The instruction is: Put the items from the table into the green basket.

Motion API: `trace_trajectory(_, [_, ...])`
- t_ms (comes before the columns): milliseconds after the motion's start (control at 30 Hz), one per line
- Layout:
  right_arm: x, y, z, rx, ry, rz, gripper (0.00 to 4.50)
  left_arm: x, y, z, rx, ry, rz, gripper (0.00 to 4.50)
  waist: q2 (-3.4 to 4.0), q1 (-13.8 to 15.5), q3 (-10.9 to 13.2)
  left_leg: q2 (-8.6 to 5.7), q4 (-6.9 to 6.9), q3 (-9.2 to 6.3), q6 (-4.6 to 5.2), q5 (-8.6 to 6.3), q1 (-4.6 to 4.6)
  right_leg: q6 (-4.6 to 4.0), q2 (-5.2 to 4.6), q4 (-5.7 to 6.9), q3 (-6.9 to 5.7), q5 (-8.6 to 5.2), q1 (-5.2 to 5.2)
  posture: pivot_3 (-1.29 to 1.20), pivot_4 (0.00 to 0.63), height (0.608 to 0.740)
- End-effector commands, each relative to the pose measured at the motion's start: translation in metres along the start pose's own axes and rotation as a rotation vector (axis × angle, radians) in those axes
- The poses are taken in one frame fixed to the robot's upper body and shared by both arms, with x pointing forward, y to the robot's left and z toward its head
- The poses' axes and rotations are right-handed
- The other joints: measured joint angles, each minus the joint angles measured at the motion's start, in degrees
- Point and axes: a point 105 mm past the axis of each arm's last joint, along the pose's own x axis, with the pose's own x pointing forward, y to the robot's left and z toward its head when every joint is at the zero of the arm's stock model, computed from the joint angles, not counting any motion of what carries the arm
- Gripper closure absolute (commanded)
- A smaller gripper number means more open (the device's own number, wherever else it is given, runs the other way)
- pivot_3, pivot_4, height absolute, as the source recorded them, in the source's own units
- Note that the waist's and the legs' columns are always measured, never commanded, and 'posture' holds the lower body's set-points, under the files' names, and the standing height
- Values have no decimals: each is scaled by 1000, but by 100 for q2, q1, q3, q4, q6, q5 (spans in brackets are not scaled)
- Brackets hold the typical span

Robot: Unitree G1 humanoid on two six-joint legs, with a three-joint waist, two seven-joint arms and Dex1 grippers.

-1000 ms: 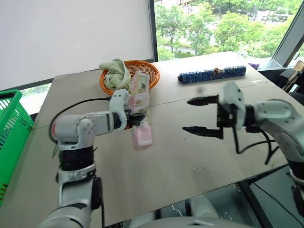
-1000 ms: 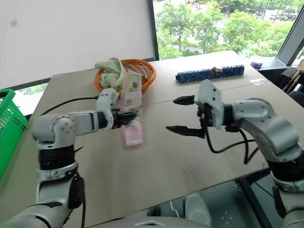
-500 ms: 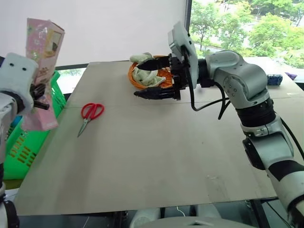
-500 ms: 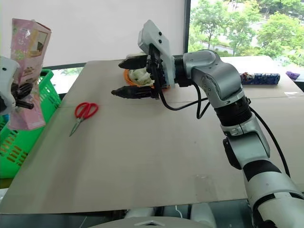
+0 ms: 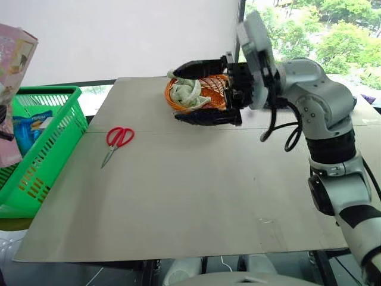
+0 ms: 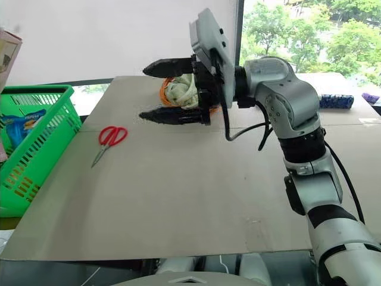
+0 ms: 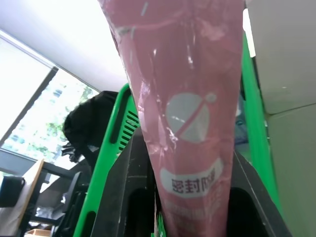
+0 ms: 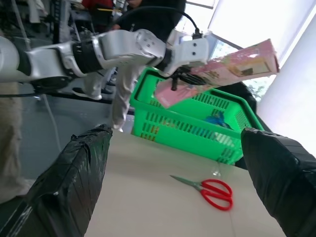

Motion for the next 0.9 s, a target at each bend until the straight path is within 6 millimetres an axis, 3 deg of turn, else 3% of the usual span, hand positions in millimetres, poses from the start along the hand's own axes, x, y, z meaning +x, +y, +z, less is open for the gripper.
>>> trace_trajectory(33, [-12,1,8,-30,-27,-6,0,3,15,8,21,-72,88,3387,-1,-1,-1,0,0,1,0,0,0,0,-1,1,0,0,0,143,0,740])
trace_trajectory(133, [-17,4,5,-24,-20,0,0,9,10,2,14,-70,79,3387,-9,-9,-6,3,1,1,0,0,1,-2,0,1,-1,2,-1,120,0,740])
trace_trajectory(200, [-19,6,7,-21,-30,1,0,12,-3,-2,-98,-70,-29,3387,-8,-19,-5,3,1,6,0,0,1,-4,-1,1,3,3,-1,106,0,740])
trace_trajectory(300, [-18,6,4,-19,-21,-20,0,20,0,-6,-61,-67,28,2643,-5,-34,-4,4,2,8,0,0,3,-4,-1,4,4,3,-2,80,0,740])
trace_trajectory(400, [-24,8,4,-18,-14,-42,0,23,3,5,-48,-105,89,1330,-10,-41,-7,5,2,8,0,1,4,-6,0,4,4,4,-1,64,0,740])
trace_trajectory(500, [-30,9,4,-12,-7,-73,0,22,13,20,11,-157,190,1330,-31,-55,-17,5,8,8,1,0,0,-9,-1,2,4,8,-1,55,0,740])
trace_trajectory(600, [-35,11,-1,-1,8,-105,0,19,27,20,78,-140,323,1330,-38,-76,-19,5,10,13,1,0,0,-12,-2,2,8,11,-1,62,0,740])
trace_trajectory(700, [-40,10,-4,19,20,-141,0,14,27,29,62,-184,366,1330,-35,-132,-18,6,9,18,1,0,5,-12,-2,5,14,11,-1,67,0,740])
trace_trajectory(833, [-47,10,-9,30,47,-187,0,10,7,50,-16,-323,311,1330,-36,-164,-19,8,10,17,1,0,5,-13,-2,5,13,11,-1,55,0,740])
trace_trajectory(900, [-57,8,-12,30,76,-253,0,8,-33,73,-204,-440,128,1330,-39,-148,-21,7,14,16,1,0,3,-13,-6,4,11,11,1,29,0,740])
